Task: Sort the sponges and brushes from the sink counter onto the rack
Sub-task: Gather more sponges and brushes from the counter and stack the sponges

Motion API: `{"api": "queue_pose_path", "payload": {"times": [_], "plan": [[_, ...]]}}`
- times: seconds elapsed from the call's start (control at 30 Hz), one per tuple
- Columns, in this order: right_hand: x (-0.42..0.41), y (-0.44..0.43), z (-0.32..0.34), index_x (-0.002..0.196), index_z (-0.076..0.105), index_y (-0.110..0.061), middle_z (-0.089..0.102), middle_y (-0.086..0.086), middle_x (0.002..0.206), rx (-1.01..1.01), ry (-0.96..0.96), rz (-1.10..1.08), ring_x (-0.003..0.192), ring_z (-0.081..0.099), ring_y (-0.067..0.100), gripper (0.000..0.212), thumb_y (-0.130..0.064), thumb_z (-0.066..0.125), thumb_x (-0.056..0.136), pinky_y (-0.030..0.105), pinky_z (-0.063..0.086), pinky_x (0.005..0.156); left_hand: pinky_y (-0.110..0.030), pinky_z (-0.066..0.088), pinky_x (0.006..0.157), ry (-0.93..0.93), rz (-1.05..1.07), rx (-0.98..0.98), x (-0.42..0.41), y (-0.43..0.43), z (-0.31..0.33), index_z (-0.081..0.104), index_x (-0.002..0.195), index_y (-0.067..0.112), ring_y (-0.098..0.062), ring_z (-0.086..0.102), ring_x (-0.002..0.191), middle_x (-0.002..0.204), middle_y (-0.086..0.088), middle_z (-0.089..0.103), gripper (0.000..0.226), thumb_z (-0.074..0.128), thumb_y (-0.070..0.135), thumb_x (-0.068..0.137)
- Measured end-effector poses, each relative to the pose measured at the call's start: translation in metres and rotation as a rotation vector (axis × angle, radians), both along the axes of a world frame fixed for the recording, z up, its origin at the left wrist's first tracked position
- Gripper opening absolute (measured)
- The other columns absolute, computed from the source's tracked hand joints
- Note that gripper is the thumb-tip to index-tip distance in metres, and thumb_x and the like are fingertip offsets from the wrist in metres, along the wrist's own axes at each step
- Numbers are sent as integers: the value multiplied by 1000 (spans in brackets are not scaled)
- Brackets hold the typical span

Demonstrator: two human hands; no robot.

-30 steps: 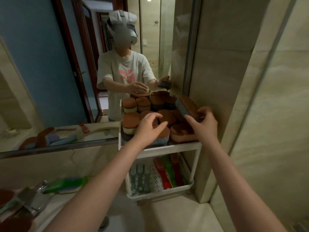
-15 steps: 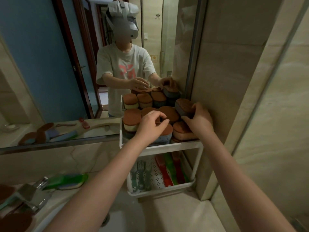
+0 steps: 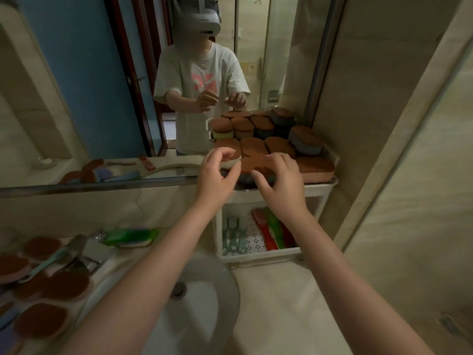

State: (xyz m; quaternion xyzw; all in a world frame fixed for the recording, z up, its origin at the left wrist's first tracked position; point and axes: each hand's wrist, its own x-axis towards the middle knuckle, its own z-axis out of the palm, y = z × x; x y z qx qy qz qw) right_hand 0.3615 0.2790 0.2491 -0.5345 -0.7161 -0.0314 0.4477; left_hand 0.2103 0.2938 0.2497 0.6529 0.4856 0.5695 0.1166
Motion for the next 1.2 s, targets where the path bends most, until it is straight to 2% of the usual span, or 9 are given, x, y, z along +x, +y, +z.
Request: {"api": "queue_pose_path", "payload": {"times": [0.1,0.3,0.4,0.53,0.63,0.8,1.0,1.1,1.2], "plan": [[-41,-19,-13,103,62,-11,62,4,102,-18,16,164,97,56,22,29,-35,58,87,35,46,80,-11,42,80,-43,61,-52,-38,-27,-19,59,108,12,-9,55,98,108,-2,61,21,60,15,87],[-129,-52,-58,100,65,-8,65,7,98,-212,39,345,92,59,25,27,-30,61,84,34,44,81,-28,46,83,-104,240,-188,-133,-83,-67,61,105,8,-15,57,97,106,-5,63,20,60,13,86],[-175,-72,-83,101,66,-8,67,6,98,-418,94,441,90,61,22,22,-24,66,86,31,47,80,-21,42,80,-97,328,-295,-186,-119,-97,60,106,6,-13,55,96,105,-6,62,21,61,10,86],[-232,-98,-113,94,66,-12,62,-3,89,-781,225,537,75,56,11,10,-17,67,86,12,41,64,-28,46,80,-98,441,-451,-251,-173,-136,60,107,6,-18,59,94,103,-7,63,21,61,9,86],[-270,-115,-141,94,64,-19,62,-2,91,-937,184,622,77,57,14,9,-21,68,86,25,47,72,-27,44,81,-143,535,-602,-293,-213,-157,59,109,8,-18,57,98,106,-7,62,20,58,12,89],[-323,-147,-188,115,61,-15,62,2,106,-1105,-126,677,100,60,21,37,-33,69,84,31,48,85,-25,40,81,-210,655,-803,-343,-275,-184,59,108,3,-19,55,103,109,-8,61,24,58,20,92],[-350,-175,-238,143,29,-5,40,14,145,-1293,-441,583,131,42,30,88,-50,69,79,35,38,103,-34,45,92,-32,692,-1076,-385,-325,-235,58,120,9,-26,56,113,127,-10,57,41,65,28,85],[-351,-179,-257,144,27,-3,37,13,147,-1374,-491,543,133,39,29,101,-57,73,72,35,37,102,-38,43,99,77,607,-1156,-395,-339,-252,57,122,12,-27,52,116,129,-11,51,54,74,35,76],[-352,-180,-268,135,41,-5,49,11,135,-1397,-491,484,122,48,25,96,-62,75,65,32,41,93,-34,34,106,330,498,-1303,-399,-343,-261,49,130,19,-27,41,125,132,-6,43,69,74,45,71]]}}
